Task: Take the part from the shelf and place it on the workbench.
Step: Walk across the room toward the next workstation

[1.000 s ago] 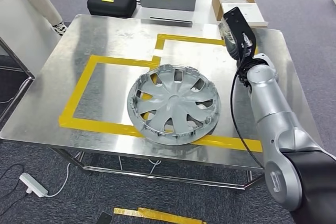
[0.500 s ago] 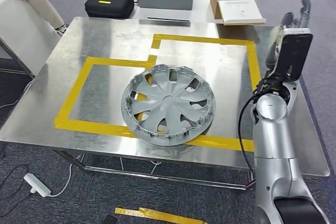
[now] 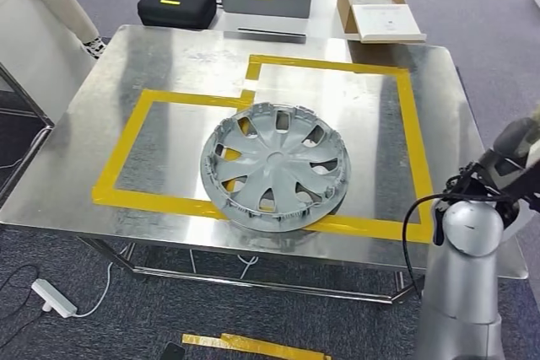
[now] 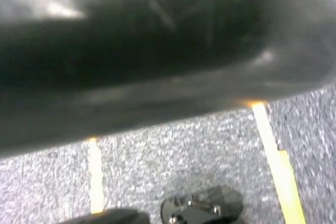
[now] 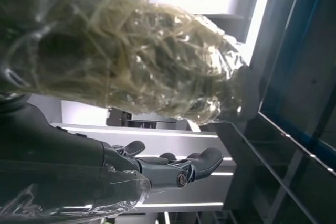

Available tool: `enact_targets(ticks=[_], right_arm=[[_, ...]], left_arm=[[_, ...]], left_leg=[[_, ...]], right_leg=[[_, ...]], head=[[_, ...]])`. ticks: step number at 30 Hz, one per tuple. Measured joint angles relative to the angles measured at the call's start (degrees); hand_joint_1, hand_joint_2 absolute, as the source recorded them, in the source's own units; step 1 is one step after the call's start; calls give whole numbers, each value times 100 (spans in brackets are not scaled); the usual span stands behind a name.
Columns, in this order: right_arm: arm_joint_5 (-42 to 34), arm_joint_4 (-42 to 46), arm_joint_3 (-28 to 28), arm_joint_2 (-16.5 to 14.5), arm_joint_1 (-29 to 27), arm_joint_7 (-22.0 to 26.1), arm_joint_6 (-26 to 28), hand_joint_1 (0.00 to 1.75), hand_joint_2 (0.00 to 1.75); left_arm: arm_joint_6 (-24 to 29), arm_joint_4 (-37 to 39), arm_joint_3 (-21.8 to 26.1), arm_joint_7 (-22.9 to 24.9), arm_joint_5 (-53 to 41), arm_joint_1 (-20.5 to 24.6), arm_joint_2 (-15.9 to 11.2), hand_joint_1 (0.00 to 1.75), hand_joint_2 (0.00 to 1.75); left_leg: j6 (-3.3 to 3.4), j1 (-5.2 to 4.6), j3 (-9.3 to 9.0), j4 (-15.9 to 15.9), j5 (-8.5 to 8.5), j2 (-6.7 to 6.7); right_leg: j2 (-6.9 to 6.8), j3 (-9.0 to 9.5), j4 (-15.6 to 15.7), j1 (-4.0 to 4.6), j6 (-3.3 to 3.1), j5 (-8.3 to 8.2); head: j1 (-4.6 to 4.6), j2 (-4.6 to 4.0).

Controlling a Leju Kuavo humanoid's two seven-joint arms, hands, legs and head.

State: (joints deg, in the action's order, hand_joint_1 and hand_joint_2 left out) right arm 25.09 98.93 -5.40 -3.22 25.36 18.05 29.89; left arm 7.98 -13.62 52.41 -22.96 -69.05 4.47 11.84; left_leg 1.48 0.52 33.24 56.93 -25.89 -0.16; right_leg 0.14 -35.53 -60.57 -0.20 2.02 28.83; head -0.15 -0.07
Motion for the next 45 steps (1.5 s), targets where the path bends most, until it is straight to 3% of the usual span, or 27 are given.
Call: enact_targets(ticks=[3,4,5,6,7,9,10,13,15,18,19,20,21,23,25,29,31,33,34,35,36,38,40,41,43,45], right_arm=[[-41,158,16,28,-148,2,-4,0,0],[-64,204,19,38,-219,2,-10,0,0],[-89,254,21,52,-288,5,-21,0,0],[-117,313,22,65,-352,10,-36,0,0],[-145,375,22,77,-406,17,-52,0,0],[-177,476,22,91,-481,31,-83,0,0],[-188,515,23,95,-517,35,-96,0,0],[-243,614,36,115,-660,36,-132,0,0],[-299,697,45,125,-798,54,-154,0,0],[-432,830,66,129,-1187,175,-181,0,0],[-481,871,85,132,-1343,238,-192,0,0],[-530,916,112,134,-1490,304,-202,0,0],[-581,969,150,136,-1638,370,-208,0,0],[-689,1089,248,136,-1912,491,-208,0,0],[-807,1218,385,136,-2188,626,-187,0,0],[-1030,1482,742,125,-2763,916,-144,0,0],[-1073,1563,892,119,-2926,992,-147,0,0],[-1087,1598,990,116,-3040,1015,-148,0,0],[-1092,1612,1035,112,-3113,1022,-143,0,0],[-1100,1627,1084,103,-3192,1029,-136,0,0],[-1115,1645,1137,89,-3268,1043,-129,0,0],[-1178,1698,1260,44,-3399,1095,-127,0,0],[-1270,1767,1394,-28,-3549,1181,-151,0,0],[-1319,1795,1471,-75,-3632,1224,-170,0,0],[-1400,1821,1654,-194,-3795,1293,-215,0,0],[-1448,1822,1848,-334,-3920,1334,-279,0,0]], left_arm=[[18,0,2,-1,6,0,5,0,0],[28,0,4,-1,14,-6,5,0,0],[37,0,6,-3,26,-13,7,0,0],[44,0,8,-6,38,-19,9,0,0],[49,0,9,-10,50,-23,13,0,0],[56,0,13,-17,58,-23,19,0,0],[60,0,15,-19,61,-23,20,0,0],[78,0,30,-27,93,-30,21,0,0],[101,0,51,-33,135,-35,21,0,0],[122,0,119,-34,187,-52,21,0,0],[127,0,139,-34,203,-67,21,0,0],[133,0,156,-35,217,-81,20,0,0],[139,0,170,-36,231,-92,19,0,0],[155,0,213,-44,246,-96,16,0,0],[169,0,259,-58,252,-87,22,0,0],[206,0,326,-87,266,-111,44,0,0],[216,0,363,-98,267,-108,56,0,0],[219,0,395,-103,271,-103,64,0,0],[220,0,407,-103,280,-104,67,0,0],[222,0,417,-103,289,-107,71,0,0],[225,0,425,-103,298,-109,73,0,0],[236,0,437,-104,309,-110,80,0,0],[250,0,457,-111,319,-108,84,0,0],[256,0,473,-116,328,-106,86,0,0],[261,0,519,-123,350,-111,90,0,0],[266,0,566,-125,365,-121,93,0,0]], left_leg=[[28,1,15,-2,14,15],[30,1,19,0,18,17],[29,1,19,1,20,16],[26,1,16,2,21,13],[17,2,12,5,21,9],[-31,-21,26,23,22,3],[-63,-31,37,31,29,2],[-153,-25,55,51,31,1],[-210,-15,147,293,-187,2],[-259,0,565,1362,-804,5],[-258,1,646,1614,-894,5],[-247,0,625,1656,-871,5],[-226,-1,484,1459,-742,4],[-153,-16,9,660,-414,2],[-96,-41,-292,93,-274,-1],[-6,-53,-287,-53,-183,5],[53,-33,-226,-91,-97,25],[84,-40,-128,-87,-30,47],[86,-43,-77,-83,6,54],[82,-45,-25,-79,43,58],[72,-43,24,-72,79,58],[33,-43,103,-52,141,51],[-28,-58,149,-27,197,39],[-61,-66,159,-14,224,35],[-125,-64,170,-11,276,32],[-189,-48,229,123,95,30]], right_leg=[[-2,-506,-1131,-15,63,544],[-3,-577,-1312,-22,76,578],[-5,-540,-1266,-30,82,503],[-9,-387,-989,-40,82,337],[-16,-150,-552,-51,79,136],[-19,246,164,-47,47,-87],[-14,335,327,-40,21,-118],[-1,329,355,-33,-87,-146],[-11,320,375,-49,-159,-182],[-34,271,379,-38,-211,-215],[-39,252,377,-29,-218,-227],[-39,237,376,-21,-221,-238],[-37,228,375,-13,-218,-249],[-34,221,371,6,-200,-270],[-37,201,359,21,-160,-296],[-41,145,331,-3,-26,-289],[-27,-22,-25,-13,38,49],[-22,-274,-762,-26,86,532],[-23,-344,-1067,-33,102,674],[-24,-326,-1195,-40,115,706],[-25,-188,-1087,-47,121,628],[-31,373,-312,-62,123,368],[-20,838,374,-55,79,242],[-11,913,516,-48,45,245],[-1,858,525,-42,-41,206],[-16,783,532,-53,-151,139]], head=[[17,0],[18,0],[20,0],[19,0],[20,0],[15,0],[10,0],[8,0],[-12,0],[-37,0],[-37,0],[-38,0],[-39,0],[-37,0],[-32,0],[-28,0],[-8,0],[6,0],[6,0],[6,0],[8,0],[8,0],[4,0],[1,0],[-7,0],[-21,0]])
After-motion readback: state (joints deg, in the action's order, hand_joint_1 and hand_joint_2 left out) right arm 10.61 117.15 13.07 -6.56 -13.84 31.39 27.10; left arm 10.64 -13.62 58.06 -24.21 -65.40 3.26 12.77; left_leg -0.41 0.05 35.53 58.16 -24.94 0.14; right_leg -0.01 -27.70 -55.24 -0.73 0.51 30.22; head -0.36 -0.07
